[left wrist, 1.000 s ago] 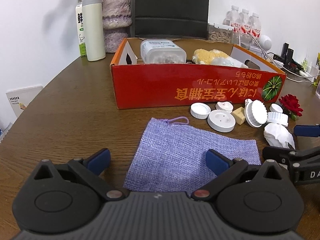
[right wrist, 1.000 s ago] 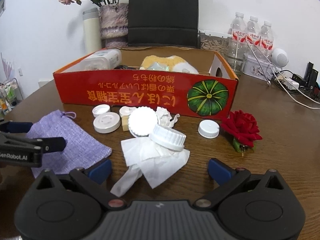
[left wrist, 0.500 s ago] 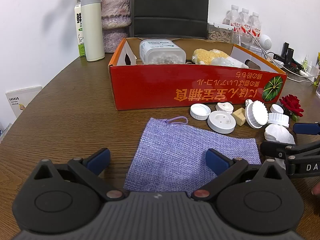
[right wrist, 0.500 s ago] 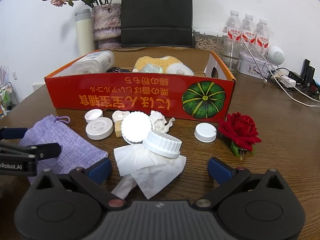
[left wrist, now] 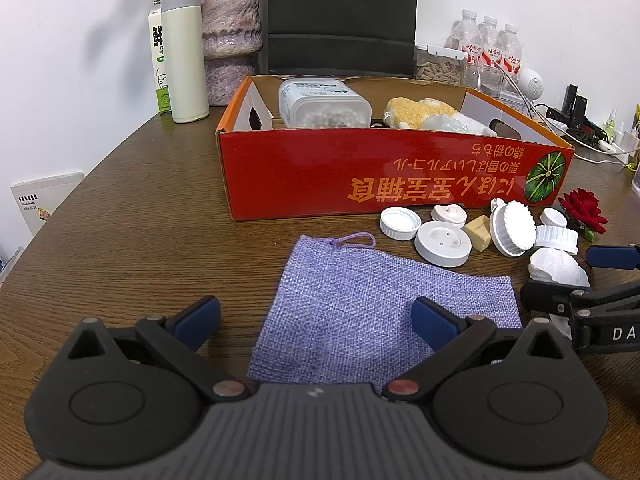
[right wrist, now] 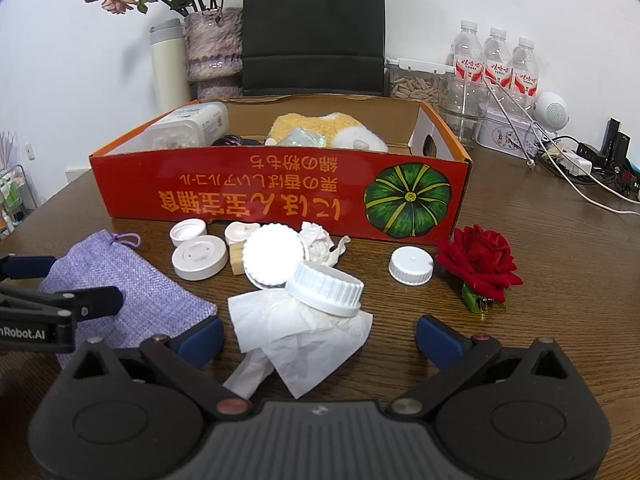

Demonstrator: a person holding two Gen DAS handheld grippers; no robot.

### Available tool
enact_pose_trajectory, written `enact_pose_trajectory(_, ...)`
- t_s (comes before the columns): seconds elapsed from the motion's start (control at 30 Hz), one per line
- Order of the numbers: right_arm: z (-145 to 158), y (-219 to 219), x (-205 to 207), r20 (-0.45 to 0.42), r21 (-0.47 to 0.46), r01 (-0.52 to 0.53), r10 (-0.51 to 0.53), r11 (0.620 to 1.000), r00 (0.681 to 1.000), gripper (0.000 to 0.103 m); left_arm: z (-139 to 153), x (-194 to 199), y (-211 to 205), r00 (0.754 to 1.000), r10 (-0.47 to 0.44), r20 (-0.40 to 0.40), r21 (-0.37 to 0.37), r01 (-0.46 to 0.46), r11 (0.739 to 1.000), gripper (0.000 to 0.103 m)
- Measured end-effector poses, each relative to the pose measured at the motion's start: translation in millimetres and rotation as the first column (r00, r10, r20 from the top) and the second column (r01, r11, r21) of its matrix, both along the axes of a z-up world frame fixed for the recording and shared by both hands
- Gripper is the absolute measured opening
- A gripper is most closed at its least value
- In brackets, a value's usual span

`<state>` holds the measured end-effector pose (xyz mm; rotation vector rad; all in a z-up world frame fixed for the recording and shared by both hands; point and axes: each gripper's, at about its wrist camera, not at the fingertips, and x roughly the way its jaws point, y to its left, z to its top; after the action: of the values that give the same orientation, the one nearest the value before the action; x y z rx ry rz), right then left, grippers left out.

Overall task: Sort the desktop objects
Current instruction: 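Grasp the lavender pouch with the left tool while the right tool grasps the white tissues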

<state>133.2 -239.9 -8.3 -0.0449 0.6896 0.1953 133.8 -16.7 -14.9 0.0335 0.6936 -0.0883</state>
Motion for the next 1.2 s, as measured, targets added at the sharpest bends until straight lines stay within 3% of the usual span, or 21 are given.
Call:
enact_pose_trajectory(0.37,4.5,3.9,-12.8,0.034,0.007,-0.056,0.056,0.998,0.998,0.062,0.3,-0.9,-3.4,1.000,0.004,0.007,0.010,-0.004,1.000,0.102)
enact_pose_trajectory(0.63,7.5,1.2,-17.2,0.035,0.037,-0.061,0.059,0.997,0.998,0.027,4.2,-10.3,-11.0,0.999,-0.033,0.032,0.007,0.033,0.999,0.074)
enact_pose_trajectory(0.73,7.7,0.0,-19.2,0.032,0.050,-0.064,0.062,0.997,0.998,0.024,4.9,-13.2,-13.8,0.998,-0.036,0.046,0.029,0.035,0.999,0.066)
enact_pose_trajectory(0.8,7.9,-0.1,-21.2,0.031,0.054,-0.066,0.064,0.996,0.997,0.021,5.8,-14.9,-14.1,0.998,-0.038,0.050,0.030,0.036,0.999,0.052)
enact_pose_trajectory(1.0,9.3,0.3,-27.4,0.033,0.067,-0.071,0.069,0.995,0.997,0.019,7.0,-21.9,-16.9,0.997,-0.048,0.058,0.041,0.046,0.998,0.032)
enact_pose_trajectory(1.2,12.2,-1.6,-34.9,0.041,0.072,-0.072,0.069,0.995,0.997,0.019,13.5,-36.7,-23.1,0.992,-0.065,0.111,0.092,0.055,0.994,0.031)
